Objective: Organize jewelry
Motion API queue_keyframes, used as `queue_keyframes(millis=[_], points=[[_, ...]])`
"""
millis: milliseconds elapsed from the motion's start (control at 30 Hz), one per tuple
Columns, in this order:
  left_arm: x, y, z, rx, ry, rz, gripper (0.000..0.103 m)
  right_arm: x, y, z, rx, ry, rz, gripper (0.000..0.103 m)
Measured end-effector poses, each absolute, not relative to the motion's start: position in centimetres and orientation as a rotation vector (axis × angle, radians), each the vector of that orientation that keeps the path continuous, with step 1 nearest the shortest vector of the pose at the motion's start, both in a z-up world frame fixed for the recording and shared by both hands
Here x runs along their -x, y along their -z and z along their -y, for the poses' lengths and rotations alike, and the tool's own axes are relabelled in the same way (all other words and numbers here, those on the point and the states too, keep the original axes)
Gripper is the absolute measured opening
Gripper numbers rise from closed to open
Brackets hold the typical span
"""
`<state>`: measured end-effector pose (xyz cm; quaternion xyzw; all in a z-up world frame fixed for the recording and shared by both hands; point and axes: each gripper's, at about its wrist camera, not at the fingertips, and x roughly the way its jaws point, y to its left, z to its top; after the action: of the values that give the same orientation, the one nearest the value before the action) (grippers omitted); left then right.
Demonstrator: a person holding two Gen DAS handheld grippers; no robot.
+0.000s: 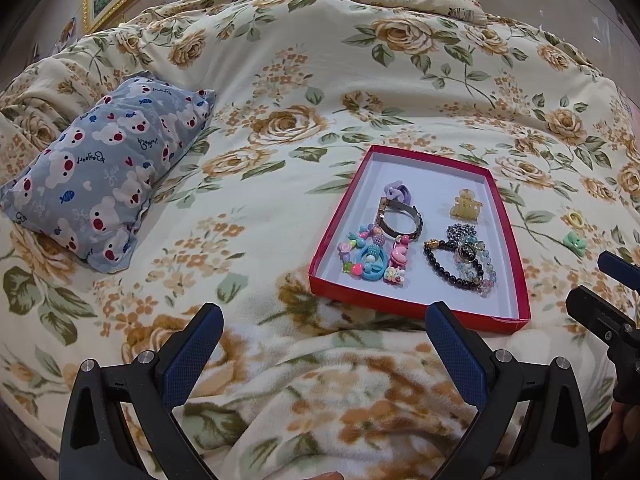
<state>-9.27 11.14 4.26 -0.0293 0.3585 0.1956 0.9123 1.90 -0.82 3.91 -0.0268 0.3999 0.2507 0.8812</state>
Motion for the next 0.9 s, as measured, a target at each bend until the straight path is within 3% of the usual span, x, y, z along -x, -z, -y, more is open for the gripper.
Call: queue_keyframes(millis=[900], points=[[8.94,-3.77,-11.38,0.053,-0.392,-0.743,0.102,-1.81,-4.0,0.72,0.053,-0.531,-0.833,0.102]])
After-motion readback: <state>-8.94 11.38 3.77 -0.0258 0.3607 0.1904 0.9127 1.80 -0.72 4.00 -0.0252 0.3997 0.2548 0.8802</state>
